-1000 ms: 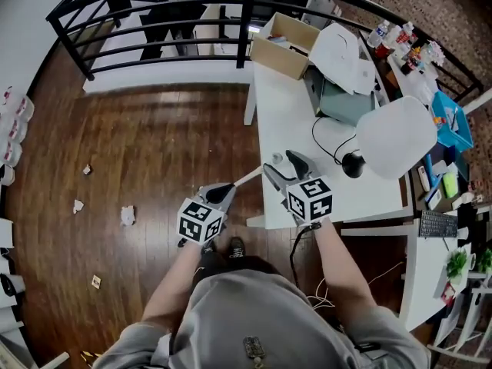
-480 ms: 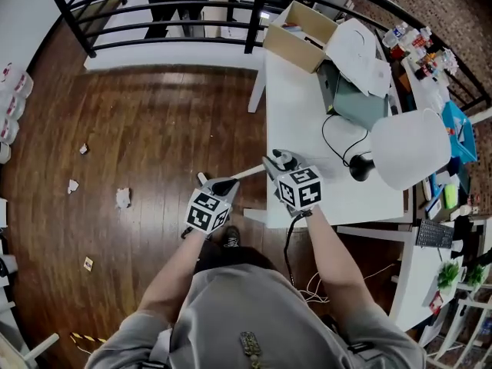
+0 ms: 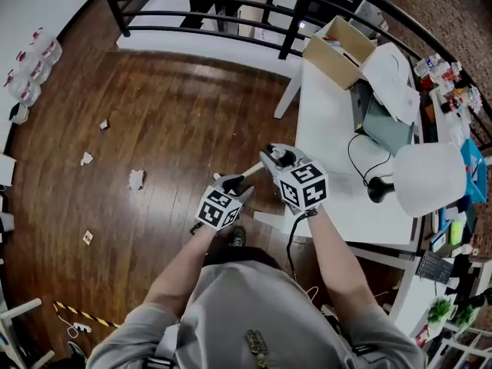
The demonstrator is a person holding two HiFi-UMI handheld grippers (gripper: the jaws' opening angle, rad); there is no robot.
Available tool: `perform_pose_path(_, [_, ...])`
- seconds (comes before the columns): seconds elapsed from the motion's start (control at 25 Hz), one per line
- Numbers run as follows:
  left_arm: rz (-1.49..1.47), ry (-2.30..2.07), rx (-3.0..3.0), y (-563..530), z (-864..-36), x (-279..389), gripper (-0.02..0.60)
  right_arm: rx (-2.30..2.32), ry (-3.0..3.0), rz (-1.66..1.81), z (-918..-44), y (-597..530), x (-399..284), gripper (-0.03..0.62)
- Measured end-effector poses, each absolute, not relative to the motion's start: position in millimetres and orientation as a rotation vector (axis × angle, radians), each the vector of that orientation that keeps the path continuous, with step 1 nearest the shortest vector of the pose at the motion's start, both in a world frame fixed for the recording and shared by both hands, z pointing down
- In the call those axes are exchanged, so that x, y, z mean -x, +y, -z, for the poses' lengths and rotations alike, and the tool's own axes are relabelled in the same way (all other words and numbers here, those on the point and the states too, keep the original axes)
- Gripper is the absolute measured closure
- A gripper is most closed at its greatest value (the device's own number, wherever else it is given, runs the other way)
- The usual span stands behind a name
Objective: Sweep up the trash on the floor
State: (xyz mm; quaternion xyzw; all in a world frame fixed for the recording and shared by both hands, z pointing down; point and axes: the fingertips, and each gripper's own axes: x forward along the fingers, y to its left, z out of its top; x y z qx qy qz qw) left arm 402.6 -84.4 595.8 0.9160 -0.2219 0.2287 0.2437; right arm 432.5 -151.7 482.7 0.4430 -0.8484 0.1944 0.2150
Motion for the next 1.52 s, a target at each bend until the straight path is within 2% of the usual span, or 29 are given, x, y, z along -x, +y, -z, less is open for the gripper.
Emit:
perform_pose_path(0.16, [-0.619,-0.712,-2.460,-86,-599,-379,0.417,-1.089,-2.436,-0.457,-461,-157,-386,0.514])
perform_pose_path(0.52, [-0.553,-0.907,-2.380,-69,-593,-333,0.414,-0.727,-2.628,-0.266,-388,-115,-292,0.516])
perform_pose_path(0.76, [-0.488,-1.055,-2.335,-53,-584,-274,0.394,-0.483,-2.756,-0.229,-343,-73,-217,0.516])
perform_pose_path(1.0, [-0.428,-1.249,-2.249,-38,-576,-179,0.411,-0.310,-2.816,-0.240,-326,-41,-142,0.516])
perform_pose_path(1.04, [-0.429,-1.276,-2.235,-34,-576,-161,0.424,-0.287,-2.821,-0.242,-325,-35,-128,0.516])
perform_pose_path(1.08, [-0.436,-1.300,-2.224,-29,-576,-143,0.466,-0.264,-2.824,-0.241,-324,-29,-113,0.516])
perform_pose_path(1.52, [-0.490,-1.463,-2.106,55,-575,60,0.460,-0.045,-2.824,-0.234,-325,49,68,0.514])
